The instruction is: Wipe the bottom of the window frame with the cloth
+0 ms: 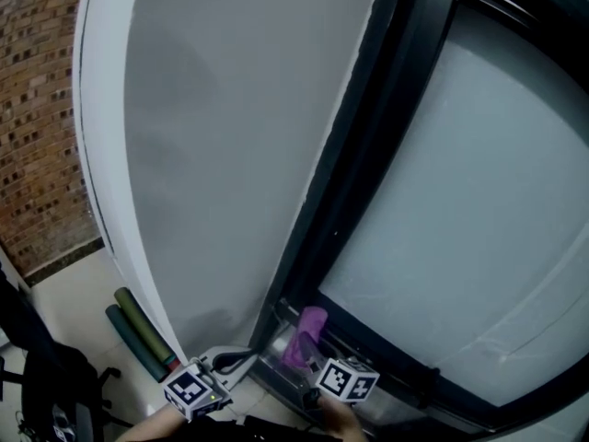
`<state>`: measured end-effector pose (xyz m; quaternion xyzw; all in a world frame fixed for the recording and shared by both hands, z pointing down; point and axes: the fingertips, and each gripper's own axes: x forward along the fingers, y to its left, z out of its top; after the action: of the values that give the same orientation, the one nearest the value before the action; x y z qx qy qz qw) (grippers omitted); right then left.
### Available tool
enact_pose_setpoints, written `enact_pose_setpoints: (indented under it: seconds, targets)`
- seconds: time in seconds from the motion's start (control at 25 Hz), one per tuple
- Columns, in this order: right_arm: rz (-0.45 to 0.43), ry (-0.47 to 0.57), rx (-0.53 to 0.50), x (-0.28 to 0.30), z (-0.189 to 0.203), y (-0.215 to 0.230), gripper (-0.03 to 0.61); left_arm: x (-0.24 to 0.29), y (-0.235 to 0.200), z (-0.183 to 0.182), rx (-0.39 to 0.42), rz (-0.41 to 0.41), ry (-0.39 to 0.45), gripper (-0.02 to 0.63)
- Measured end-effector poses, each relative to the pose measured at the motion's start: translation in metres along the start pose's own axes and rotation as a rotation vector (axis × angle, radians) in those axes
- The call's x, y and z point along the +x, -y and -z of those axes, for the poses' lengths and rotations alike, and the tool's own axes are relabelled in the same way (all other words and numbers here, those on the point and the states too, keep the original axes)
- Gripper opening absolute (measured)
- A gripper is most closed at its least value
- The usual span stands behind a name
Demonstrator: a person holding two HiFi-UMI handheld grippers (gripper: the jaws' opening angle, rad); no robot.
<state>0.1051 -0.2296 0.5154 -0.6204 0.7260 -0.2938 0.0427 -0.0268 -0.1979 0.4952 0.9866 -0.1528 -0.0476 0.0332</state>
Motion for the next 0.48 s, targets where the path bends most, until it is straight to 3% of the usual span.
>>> enact_pose_setpoints:
  seconds: [0.12, 0.24, 0.32, 0.48]
  targets:
    - [-0.055, 0.078, -0.065, -0.019, 0.003, -0.010, 0.086, 0.003, 0.001, 0.001, 0.005, 0.009, 0.000, 0.005]
    - [-0.094, 0.184, -0.061, -0.035, -0.004, -0.010, 0.086, 0.011, 0.001, 0.000, 0.017, 0.014, -0.010, 0.005]
    - [-0.080, 0.236, -0.086, -0.048, -0.009, -0.009, 0.086, 0.015, 0.002, -0.003, 0.024, 0.010, -0.004, 0.005]
    - [-0.016, 0.321, -0.273, -0.081, -0.012, -0.010, 0.084, 0.012, 0.007, -0.006, 0.022, -0.024, 0.005, 0.005]
